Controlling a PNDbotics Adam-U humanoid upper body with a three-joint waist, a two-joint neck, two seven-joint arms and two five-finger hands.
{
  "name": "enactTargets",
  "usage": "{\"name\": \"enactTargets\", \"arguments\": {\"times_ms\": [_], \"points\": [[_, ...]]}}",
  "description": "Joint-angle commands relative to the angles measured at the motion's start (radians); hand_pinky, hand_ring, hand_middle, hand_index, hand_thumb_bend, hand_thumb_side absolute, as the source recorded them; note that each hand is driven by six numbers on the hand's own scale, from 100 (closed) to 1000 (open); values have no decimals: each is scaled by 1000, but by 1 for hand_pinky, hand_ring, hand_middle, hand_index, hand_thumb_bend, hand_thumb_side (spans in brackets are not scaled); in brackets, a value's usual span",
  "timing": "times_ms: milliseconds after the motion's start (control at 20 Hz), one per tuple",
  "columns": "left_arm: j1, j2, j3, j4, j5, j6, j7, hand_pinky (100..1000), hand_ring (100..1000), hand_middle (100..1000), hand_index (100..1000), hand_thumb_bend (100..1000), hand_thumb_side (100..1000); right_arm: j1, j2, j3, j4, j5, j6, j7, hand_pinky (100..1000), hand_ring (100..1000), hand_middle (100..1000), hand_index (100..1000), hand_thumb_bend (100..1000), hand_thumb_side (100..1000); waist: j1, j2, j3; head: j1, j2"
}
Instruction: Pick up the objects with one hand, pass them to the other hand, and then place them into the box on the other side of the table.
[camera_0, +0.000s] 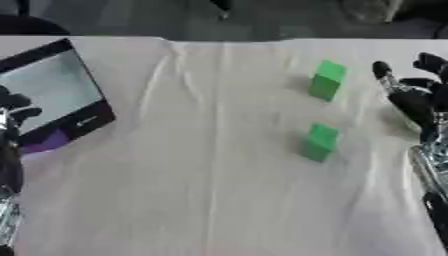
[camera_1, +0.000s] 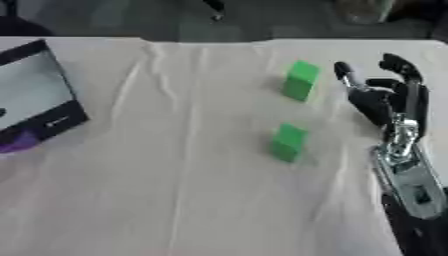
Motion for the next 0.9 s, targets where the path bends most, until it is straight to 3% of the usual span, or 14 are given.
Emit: {"name": "enactTargets", "arguments": {"times_ms": [50, 550, 900], "points": [[-4, 19, 6, -14, 2, 0, -8, 942, 587, 586, 637, 479, 640, -15, -24, -4, -19, 3, -1, 2, 564, 598, 733, 786, 678, 340, 2, -7, -1, -3, -2], [-5, 19, 7, -14, 2, 1, -9, 943, 589, 583, 637, 482, 639, -27, -57, 3, -21, 2, 16, 20, 575, 627, 756, 798, 684, 339, 0, -7, 0, 1, -2], [-2, 29, 5, -14, -3, 3, -10, 944, 592, 581, 639, 477, 639, -138, -265, 42, -4, -61, 139, 199, 621, 719, 819, 827, 718, 333, -6, -14, -3, -3, -2]]}}
